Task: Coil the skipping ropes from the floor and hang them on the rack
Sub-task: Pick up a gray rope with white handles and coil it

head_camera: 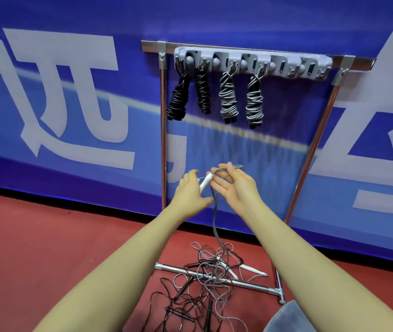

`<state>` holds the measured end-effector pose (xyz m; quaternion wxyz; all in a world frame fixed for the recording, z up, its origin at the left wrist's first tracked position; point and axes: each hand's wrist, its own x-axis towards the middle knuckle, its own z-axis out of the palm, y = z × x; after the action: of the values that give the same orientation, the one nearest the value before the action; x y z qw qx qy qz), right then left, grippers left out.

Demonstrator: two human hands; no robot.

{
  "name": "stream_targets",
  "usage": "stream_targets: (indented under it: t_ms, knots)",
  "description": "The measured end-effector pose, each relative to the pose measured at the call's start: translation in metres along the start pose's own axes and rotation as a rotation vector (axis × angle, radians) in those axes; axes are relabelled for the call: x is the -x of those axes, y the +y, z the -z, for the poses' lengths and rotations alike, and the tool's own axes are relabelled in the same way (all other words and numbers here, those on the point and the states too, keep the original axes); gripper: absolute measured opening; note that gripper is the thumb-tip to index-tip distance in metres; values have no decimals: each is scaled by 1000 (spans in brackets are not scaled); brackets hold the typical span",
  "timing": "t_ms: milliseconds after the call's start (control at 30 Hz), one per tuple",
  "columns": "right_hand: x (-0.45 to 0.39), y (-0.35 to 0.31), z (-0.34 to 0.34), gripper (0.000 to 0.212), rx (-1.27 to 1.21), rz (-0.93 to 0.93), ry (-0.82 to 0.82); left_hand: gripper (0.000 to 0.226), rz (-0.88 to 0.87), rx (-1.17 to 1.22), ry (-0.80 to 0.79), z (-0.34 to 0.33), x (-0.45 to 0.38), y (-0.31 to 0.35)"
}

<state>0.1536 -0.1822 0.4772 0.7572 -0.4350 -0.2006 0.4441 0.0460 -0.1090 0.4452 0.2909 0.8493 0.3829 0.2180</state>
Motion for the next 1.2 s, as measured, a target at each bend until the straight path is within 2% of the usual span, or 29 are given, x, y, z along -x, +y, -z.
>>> stream_targets:
  t_ms: [67,100,200,267,300,367,400,467,533,600,700,800,1033,1200]
  knots:
    - [1,-3,-3,23,0,-40,18,23,-9,-54,104,-2,-1,1]
    - [3,-6,-4,25,85,-61,61,14,-18,-91,127,-1,-2,2]
    - [2,-12,1,37,618,-24,256,13,-73,-217,133,6,-3,4]
    - [-3,-11,7,45,866,143,337,16,-121,-268,114,11,-3,6]
    - [-6,-10,9,43,910,214,319,17,-141,-278,102,13,-3,7]
    - [-7,-8,7,23,867,258,195,19,-173,-254,95,16,-3,7]
    - [-7,-7,5,14,787,220,113,21,-186,-229,95,16,-3,7]
    - [-8,-6,6,31,662,117,-75,26,-202,-177,84,18,-2,9]
    - [-7,-6,10,47,691,94,-220,34,-203,-135,66,20,-2,10]
    - [-6,-8,13,46,694,91,-289,37,-208,-103,54,22,0,10]
    - [-4,-11,15,39,634,90,-324,29,-213,-58,67,22,1,10]
    - [-2,-14,15,32,607,171,-297,16,-187,5,127,19,0,8]
    - [4,-19,9,22,752,354,-250,24,-68,250,71,7,5,14]
    - [7,-19,5,18,881,442,-239,13,-19,413,30,4,4,20]
